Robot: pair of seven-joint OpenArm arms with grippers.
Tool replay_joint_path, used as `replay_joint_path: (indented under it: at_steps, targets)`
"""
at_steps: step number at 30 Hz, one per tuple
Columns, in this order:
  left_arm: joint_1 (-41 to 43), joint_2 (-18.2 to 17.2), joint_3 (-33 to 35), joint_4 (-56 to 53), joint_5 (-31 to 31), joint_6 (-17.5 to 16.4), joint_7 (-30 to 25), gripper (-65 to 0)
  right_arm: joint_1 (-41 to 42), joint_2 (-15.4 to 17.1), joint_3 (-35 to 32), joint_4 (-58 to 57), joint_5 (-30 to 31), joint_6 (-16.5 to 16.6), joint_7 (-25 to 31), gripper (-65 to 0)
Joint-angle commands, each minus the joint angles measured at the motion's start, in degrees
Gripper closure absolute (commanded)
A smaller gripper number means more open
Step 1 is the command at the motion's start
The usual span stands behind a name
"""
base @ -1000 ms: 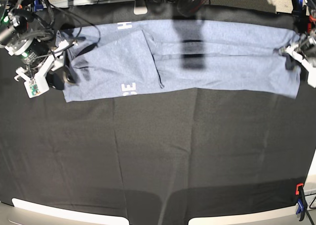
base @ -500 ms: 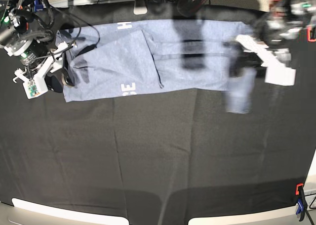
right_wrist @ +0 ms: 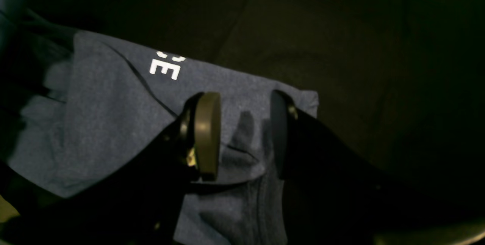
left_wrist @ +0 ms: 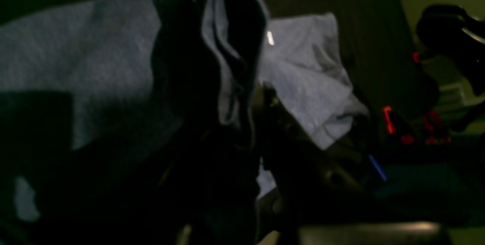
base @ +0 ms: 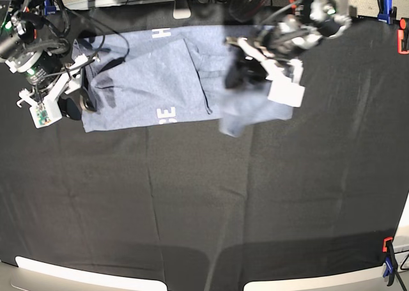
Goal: Layout the t-shirt on the table in an organized manner, then fold the t-shirt properly
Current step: 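Grasp the shirt's sleeve end with the left gripper and fold it inward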
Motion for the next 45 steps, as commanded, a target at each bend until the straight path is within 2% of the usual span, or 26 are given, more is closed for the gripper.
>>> replay_joint_path:
  at_steps: [1,3,5,6,7,11,14,18,20,24,26,29,32,34,45]
  targets:
    - [-1.14,0.28,1.03,0.04,-0.83,-0.92,-0.92,0.0,0.26,0.68,0.31,1.09,0.61,-0.13,1.46,-21.4]
    - [-2.91,0.31,3.13,-2.12,-0.63,-2.58,-0.94,-1.5,0.26,0.68,0.31,1.09,0.61,-0.13,1.46,-21.4]
    - [-4.79,0.33,5.42,-3.58,-0.68,-4.11,-0.98,-19.9,0.26,0.7,0.31,1.09,0.59,-0.13,1.31,-21.4]
    - [-5.7,0.33,6.43,-3.82,-0.66,-4.63,-0.94,-26.5,0.26,0.7,0.31,1.09,0.59,-0.13,0.9,-21.4]
    - [-6.47,0.33,7.21,-3.82,-0.68,-4.66,-0.96,-29.2,0.26,0.7,0.31,1.09,0.59,-0.15,0.26,-21.4]
    - [-9.25,0.61,7.43,-3.63,-0.83,-4.66,-0.9,-29.4,0.26,0.7,0.63,1.09,0.59,-0.24,-3.32,-21.5]
    - [-10.51,0.59,6.03,-3.52,-0.83,-4.66,-0.9,-29.4,0.28,0.7,3.37,0.98,0.59,-1.05,-3.67,-22.9]
    - [-10.95,0.57,1.53,-3.52,-0.87,-4.68,-0.94,-29.4,1.25,0.83,10.27,-1.66,0.61,-1.05,-3.65,-38.0]
    - [-10.91,0.52,-1.99,-3.52,-0.87,-5.4,-0.92,-29.4,1.33,2.25,13.22,-5.33,1.55,-1.29,-3.72,-39.7]
    - [-10.86,0.11,-9.7,-3.52,-0.85,-7.56,-0.74,-29.3,1.38,6.86,15.63,-16.63,8.9,-0.98,-6.58,-39.6]
    - [-10.86,0.13,-13.44,-3.52,-0.87,-9.07,-0.11,-29.3,1.4,9.31,15.63,-22.45,14.05,0.46,-8.87,-39.6]
    - [-10.69,0.11,-17.68,-3.52,-0.83,-9.68,0.0,-29.3,2.75,11.23,15.61,-29.05,19.58,1.26,-12.11,-39.6]
    - [-10.43,0.11,-20.28,-3.56,-0.76,-9.86,0.26,-29.3,5.16,11.23,14.69,-33.27,20.35,1.26,-15.17,-39.6]
    - [-10.12,0.13,-20.94,-3.56,-0.7,-9.88,0.22,-29.3,6.14,11.28,12.72,-35.41,20.39,1.26,-14.97,-39.6]
    - [-7.58,0.13,-20.98,-3.58,0.44,-11.34,-0.02,-29.3,15.5,10.34,-3.69,-42.95,20.35,1.26,-14.8,-39.4]
